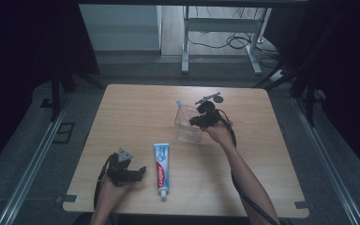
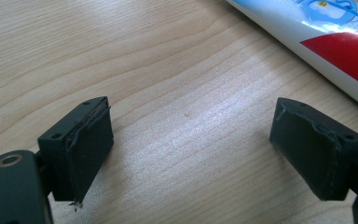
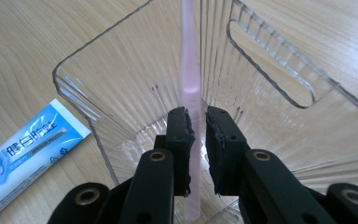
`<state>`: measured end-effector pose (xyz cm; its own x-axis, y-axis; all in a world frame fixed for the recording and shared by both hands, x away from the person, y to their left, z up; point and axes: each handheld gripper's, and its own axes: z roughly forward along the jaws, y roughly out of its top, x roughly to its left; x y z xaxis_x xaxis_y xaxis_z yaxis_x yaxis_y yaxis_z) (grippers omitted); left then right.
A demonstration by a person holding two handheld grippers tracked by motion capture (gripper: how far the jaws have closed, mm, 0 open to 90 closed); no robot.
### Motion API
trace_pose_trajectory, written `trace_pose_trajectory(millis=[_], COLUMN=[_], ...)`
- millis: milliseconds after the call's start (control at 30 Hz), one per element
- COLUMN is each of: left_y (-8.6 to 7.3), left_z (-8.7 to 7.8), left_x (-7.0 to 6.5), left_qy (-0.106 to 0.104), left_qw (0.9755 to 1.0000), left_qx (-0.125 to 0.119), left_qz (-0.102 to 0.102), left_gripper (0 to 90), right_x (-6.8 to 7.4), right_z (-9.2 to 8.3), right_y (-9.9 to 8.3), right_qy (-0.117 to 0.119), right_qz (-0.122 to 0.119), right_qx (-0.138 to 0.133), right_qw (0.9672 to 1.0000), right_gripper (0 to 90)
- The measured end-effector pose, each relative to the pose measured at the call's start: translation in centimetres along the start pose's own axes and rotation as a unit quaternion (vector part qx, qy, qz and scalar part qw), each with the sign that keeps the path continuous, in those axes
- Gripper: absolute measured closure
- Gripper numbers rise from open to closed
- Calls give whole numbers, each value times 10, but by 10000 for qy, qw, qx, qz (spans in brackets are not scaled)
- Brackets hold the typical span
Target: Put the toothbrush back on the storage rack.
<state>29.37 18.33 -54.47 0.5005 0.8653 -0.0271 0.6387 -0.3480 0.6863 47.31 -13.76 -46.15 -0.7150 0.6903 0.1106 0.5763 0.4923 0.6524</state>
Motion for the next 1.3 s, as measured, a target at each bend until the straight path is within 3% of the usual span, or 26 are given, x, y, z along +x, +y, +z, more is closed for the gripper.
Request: trace_pose_trajectory(millis=[267,500,1033,1300], left_y=[0,0,0,0], left_z=[0,0,0,0], left_x=[0,0,0,0], left_qy=[0,2,-1,1], left_qw=[10000,10000,10000,10000], left_qx=[0,1,-2,-10], left_qz=[0,0,-1,-4], left_gripper=[132,132,132,131], right_x=[2,7,14,15], right_z=[0,-3,-24,-37], right_y=[1,2,-1,-7], right_qy=[-15,21,35,61], right_qz=[-42,-128,-320,-294], right_qx=[0,-118,-416,-632], right_qw=[10000,9998,9986,9976], right_gripper=[733,626,355,279])
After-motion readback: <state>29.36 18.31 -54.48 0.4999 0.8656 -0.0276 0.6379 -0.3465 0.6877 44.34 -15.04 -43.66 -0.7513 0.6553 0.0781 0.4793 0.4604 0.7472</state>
